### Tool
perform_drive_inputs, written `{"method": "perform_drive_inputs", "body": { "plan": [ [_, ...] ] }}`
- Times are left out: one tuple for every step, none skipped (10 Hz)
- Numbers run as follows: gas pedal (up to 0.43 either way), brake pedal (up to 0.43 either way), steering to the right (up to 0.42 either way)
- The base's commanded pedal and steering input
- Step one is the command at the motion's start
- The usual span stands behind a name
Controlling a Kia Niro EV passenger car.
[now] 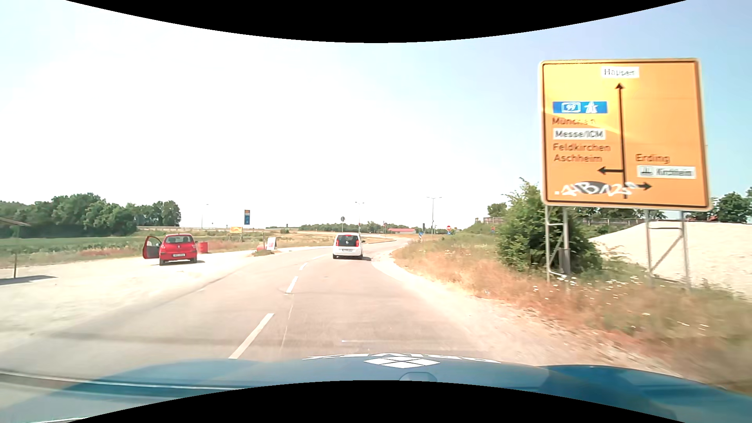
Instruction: Follow the waypoints while adhering to traffic rules and regulations
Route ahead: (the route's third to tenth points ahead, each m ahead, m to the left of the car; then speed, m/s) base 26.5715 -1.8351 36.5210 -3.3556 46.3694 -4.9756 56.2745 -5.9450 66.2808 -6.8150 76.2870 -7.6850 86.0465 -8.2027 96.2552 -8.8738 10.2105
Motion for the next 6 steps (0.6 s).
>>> {"method": "perform_drive_inputs", "body": {
  "plan": [
    [0.0,0.0,-0.103],
    [0.0,0.0,-0.101],
    [0.0,0.0,-0.097],
    [0.0,0.0,-0.089],
    [0.0,0.012,-0.081],
    [0.0,0.037,-0.074]
  ]
}}
